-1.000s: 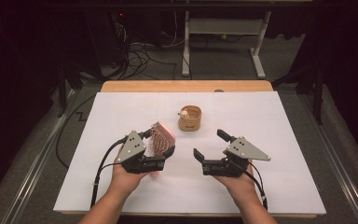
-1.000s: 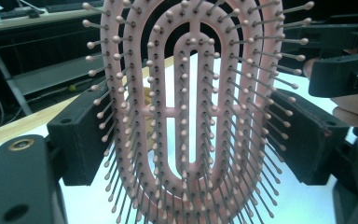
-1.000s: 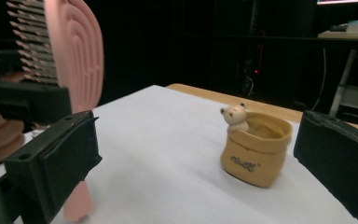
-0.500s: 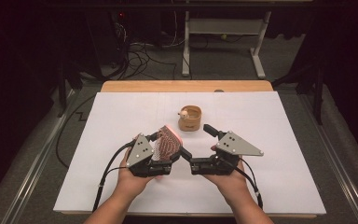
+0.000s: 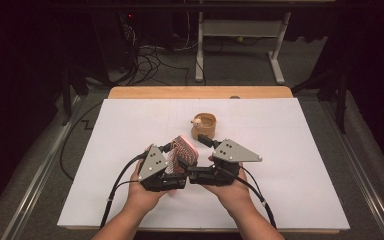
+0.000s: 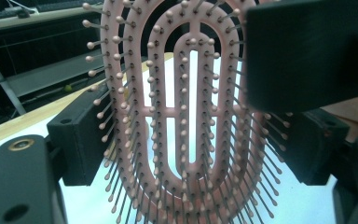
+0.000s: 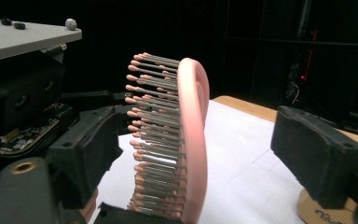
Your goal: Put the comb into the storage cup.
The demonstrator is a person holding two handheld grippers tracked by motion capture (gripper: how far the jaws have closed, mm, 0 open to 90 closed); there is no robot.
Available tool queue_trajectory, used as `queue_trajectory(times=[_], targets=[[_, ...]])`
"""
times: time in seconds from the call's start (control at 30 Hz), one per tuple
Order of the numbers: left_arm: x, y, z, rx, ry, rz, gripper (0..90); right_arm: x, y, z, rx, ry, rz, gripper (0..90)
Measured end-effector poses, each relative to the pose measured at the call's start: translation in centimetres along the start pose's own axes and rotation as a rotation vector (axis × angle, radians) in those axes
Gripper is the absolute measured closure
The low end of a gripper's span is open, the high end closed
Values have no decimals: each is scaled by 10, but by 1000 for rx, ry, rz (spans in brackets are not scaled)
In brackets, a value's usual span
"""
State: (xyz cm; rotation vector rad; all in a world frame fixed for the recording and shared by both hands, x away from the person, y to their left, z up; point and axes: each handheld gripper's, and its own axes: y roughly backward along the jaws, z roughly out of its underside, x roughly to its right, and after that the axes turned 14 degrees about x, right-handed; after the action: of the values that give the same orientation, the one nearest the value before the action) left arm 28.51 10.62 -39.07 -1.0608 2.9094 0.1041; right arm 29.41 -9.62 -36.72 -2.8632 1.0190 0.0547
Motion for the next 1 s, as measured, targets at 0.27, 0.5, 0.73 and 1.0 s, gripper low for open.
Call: queue_trajectory(times=[0.27,0.5,0.73,1.0], targets=[[0,-1,1,-6,-1,-4,199,1,-7,1,-21,-21,-28,321],[1,-1,1,-10,-11,-14,199,0,-10,2,-31,-33,-36,432],[1,-1,1,-7,-12,-21,199,0,-12,3,-37,-44,-28,494],[0,-2,2,-8,-4,-30,198,-4,-12,2,-48,-39,-34,601]])
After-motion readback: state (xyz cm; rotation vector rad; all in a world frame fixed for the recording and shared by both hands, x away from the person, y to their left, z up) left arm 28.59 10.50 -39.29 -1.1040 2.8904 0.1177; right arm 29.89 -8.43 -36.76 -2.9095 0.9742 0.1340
